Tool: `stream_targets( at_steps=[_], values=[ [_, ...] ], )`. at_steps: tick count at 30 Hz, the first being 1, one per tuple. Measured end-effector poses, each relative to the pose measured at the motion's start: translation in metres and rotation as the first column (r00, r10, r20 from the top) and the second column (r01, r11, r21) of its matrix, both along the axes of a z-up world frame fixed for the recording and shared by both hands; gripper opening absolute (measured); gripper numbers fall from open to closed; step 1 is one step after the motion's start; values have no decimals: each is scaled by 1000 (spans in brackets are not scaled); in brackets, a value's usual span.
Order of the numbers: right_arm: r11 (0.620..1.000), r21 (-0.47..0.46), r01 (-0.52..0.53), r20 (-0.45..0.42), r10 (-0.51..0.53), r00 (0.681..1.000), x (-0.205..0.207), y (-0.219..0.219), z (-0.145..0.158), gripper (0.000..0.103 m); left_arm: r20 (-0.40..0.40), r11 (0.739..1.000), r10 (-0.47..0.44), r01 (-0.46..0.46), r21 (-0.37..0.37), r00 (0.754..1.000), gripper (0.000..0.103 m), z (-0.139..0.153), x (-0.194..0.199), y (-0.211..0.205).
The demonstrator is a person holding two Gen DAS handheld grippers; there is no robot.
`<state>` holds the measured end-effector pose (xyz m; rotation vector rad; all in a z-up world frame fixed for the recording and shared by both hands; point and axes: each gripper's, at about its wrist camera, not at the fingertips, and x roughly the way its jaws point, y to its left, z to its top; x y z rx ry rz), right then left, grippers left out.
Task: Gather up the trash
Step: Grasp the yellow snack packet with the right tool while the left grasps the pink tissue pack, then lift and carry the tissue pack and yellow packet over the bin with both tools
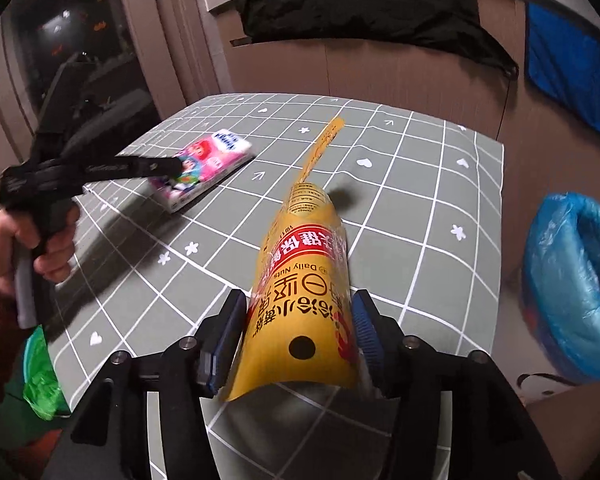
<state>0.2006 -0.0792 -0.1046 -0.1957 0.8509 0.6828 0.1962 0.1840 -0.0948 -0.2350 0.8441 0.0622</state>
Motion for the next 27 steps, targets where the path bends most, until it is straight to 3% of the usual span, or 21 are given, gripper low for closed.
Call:
stream_targets(
  at_steps=[3, 7, 10, 13, 20, 27],
  values=[
    [999, 22, -26, -43, 27, 999, 1, -5, -1, 57, 5, 1000, -16, 16, 25, 1000, 24, 2, -20, -7],
    [998, 67, 13, -78, -8, 997, 7, -13, -5, 56, 11, 1000, -1, 1, 21, 1000, 24, 0, -38, -9],
    [993, 111, 38, -55, -32, 998, 6, -19, 4, 33, 32, 1000, 26, -26, -4, 999, 24, 3, -47, -10],
    [994, 105, 33, -7, -32, 999, 1, -17, 15, 22, 77, 999, 51, -51, -8, 996, 23, 11, -59, -14],
    [996, 89, 13, 40, -17, 999, -6, -11, 30, 19, 129, 998, 20, -27, 52, 991, 23, 26, -70, -37],
    [997, 81, 3, 52, -7, 999, -14, -12, 30, 16, 84, 996, 9, -17, 91, 996, 23, 15, -71, -50]
  ],
)
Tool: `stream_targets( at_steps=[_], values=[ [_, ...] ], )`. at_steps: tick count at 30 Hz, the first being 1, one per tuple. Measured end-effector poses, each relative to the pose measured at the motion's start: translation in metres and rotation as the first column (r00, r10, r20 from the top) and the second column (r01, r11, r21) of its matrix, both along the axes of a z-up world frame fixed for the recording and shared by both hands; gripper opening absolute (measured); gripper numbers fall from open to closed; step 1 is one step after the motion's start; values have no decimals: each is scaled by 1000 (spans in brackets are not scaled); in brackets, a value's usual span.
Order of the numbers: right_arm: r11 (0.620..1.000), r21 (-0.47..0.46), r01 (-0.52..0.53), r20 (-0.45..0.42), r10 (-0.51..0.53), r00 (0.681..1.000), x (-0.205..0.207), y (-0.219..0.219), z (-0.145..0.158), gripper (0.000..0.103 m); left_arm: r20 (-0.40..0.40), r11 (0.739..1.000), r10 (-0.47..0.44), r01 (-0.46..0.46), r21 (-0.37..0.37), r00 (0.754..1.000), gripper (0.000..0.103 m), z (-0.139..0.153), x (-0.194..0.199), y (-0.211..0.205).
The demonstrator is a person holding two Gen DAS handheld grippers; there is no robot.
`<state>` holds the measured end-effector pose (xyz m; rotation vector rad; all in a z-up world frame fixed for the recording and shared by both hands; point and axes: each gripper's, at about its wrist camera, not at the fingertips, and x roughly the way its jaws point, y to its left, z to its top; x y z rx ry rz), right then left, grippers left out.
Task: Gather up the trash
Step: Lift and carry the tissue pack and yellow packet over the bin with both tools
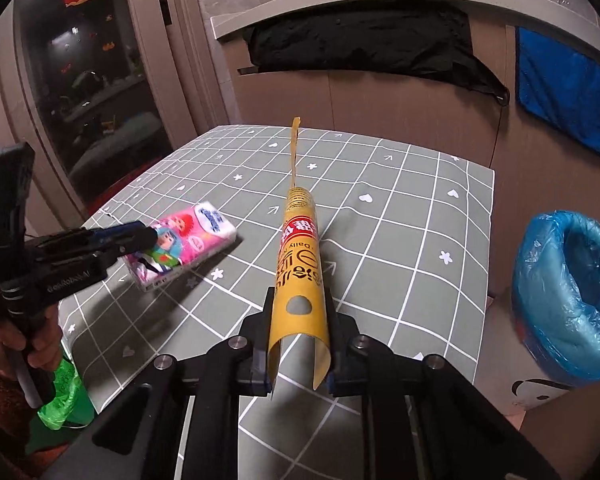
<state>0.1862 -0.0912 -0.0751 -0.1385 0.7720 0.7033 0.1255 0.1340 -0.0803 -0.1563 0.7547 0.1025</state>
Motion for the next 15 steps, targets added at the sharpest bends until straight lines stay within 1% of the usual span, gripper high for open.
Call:
stream_targets(
  at_steps=[2, 5, 8, 10, 12, 14, 15],
  values=[
    [1000, 0, 2, 1, -2, 1000, -2, -1, 1, 16, -16, 1000, 12, -12, -7, 1000, 23, -6, 1, 1],
    [1000, -6, 5, -2, -5, 1000, -2, -2, -1, 16, -62, 998, 31, -35, -55, 998, 24, -18, 7, 9],
    [1000, -13, 1, -17, -2, 1000, -3, 0, -5, 16, -86, 994, 52, -60, -92, 995, 29, -28, 9, 15],
    [1000, -19, -2, -25, 2, 1000, -3, 0, -9, 16, -86, 993, 60, -69, -98, 994, 40, -31, 10, 16],
    [1000, -23, -4, -37, 4, 999, -2, 2, -13, 16, -89, 992, 58, -68, -108, 994, 45, -34, 11, 17],
    [1000, -25, -5, -47, 4, 999, -2, 3, -16, 16, -92, 989, 48, -60, -133, 995, 50, -37, 13, 18],
    [1000, -26, -6, -51, 5, 999, -1, 4, -17, 16, -96, 988, 47, -61, -145, 994, 54, -39, 14, 20]
  ],
)
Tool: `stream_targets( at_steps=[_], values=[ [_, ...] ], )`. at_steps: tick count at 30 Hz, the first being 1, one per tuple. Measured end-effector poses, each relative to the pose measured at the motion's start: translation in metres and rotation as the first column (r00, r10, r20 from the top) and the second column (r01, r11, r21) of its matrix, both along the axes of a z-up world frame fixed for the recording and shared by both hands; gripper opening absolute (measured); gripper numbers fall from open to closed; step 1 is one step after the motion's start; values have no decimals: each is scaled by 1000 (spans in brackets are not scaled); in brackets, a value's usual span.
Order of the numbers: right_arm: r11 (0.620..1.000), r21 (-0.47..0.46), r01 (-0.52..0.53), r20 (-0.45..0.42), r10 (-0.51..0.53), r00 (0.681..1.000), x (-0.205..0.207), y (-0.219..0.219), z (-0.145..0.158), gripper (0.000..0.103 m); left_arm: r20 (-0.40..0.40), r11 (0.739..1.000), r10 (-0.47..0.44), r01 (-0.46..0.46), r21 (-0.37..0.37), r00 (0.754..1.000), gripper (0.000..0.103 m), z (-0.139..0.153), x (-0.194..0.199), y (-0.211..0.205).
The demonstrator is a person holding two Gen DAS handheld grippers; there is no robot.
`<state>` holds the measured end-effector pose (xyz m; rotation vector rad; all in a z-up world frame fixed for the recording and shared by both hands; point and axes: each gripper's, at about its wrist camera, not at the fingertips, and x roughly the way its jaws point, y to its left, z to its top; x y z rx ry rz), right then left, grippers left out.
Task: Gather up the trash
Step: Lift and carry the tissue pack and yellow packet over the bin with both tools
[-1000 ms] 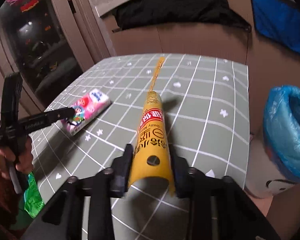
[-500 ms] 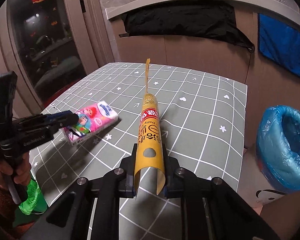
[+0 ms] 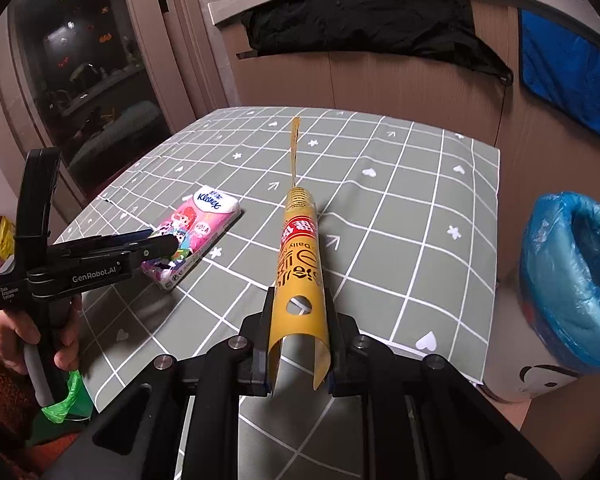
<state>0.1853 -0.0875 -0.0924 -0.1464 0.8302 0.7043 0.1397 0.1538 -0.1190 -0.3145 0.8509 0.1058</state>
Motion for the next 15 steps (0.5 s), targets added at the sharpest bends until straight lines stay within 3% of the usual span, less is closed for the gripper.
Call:
stream_targets(
  at_steps=[2, 6, 10, 15],
  values=[
    [1000, 0, 0, -5, 0, 1000, 0, 1, -2, 16, -5, 999, 6, -6, -33, 1000, 56, -3, 2, 3],
    [1000, 3, 4, -7, -4, 1000, 0, 0, -3, 16, -35, 1000, 5, -5, -27, 999, 56, 0, 7, 1],
    [1000, 13, 11, -5, -11, 1000, 2, -3, -1, 16, -20, 999, -9, 8, -51, 1000, 27, 6, 6, -5],
    [999, 36, 12, 35, -13, 999, -3, -7, 14, 16, 51, 1000, -8, 9, -19, 999, 23, 26, -2, -13]
  ],
)
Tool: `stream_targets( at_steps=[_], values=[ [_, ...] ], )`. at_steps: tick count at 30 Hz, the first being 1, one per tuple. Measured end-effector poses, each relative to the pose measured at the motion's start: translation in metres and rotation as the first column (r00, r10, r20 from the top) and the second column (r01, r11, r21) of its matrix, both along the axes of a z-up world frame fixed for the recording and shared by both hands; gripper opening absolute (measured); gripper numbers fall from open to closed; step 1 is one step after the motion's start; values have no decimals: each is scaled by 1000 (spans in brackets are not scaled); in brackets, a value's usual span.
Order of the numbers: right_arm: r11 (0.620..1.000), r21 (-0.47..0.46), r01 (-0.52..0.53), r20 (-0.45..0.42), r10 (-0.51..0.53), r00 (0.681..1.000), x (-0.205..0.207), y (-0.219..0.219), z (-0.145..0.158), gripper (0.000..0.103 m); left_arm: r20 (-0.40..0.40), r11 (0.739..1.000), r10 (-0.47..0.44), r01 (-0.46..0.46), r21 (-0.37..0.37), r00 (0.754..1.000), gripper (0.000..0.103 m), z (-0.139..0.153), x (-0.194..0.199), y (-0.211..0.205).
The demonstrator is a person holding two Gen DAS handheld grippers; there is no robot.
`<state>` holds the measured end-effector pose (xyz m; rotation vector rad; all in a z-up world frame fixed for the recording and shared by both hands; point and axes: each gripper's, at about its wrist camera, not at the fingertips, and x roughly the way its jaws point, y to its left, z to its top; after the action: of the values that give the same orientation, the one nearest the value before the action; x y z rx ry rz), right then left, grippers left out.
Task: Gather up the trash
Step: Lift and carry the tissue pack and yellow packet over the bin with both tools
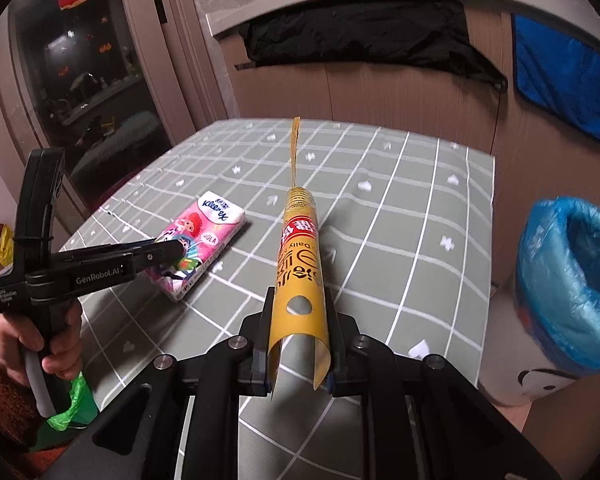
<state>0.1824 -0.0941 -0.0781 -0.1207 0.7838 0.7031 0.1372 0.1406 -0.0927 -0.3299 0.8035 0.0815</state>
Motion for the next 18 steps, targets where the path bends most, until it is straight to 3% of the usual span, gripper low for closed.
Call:
stream_targets(
  at_steps=[8, 18],
  values=[
    [999, 48, 9, 65, -12, 998, -2, -13, 28, 16, 174, 993, 5, -25, 112, 985, 22, 61, -23, -20],
    [990, 113, 84, 190, -105, 976, 8, -62, 78, 16, 308, 977, -156, 100, 190, 939, 22, 121, 3, -92]
  ],
)
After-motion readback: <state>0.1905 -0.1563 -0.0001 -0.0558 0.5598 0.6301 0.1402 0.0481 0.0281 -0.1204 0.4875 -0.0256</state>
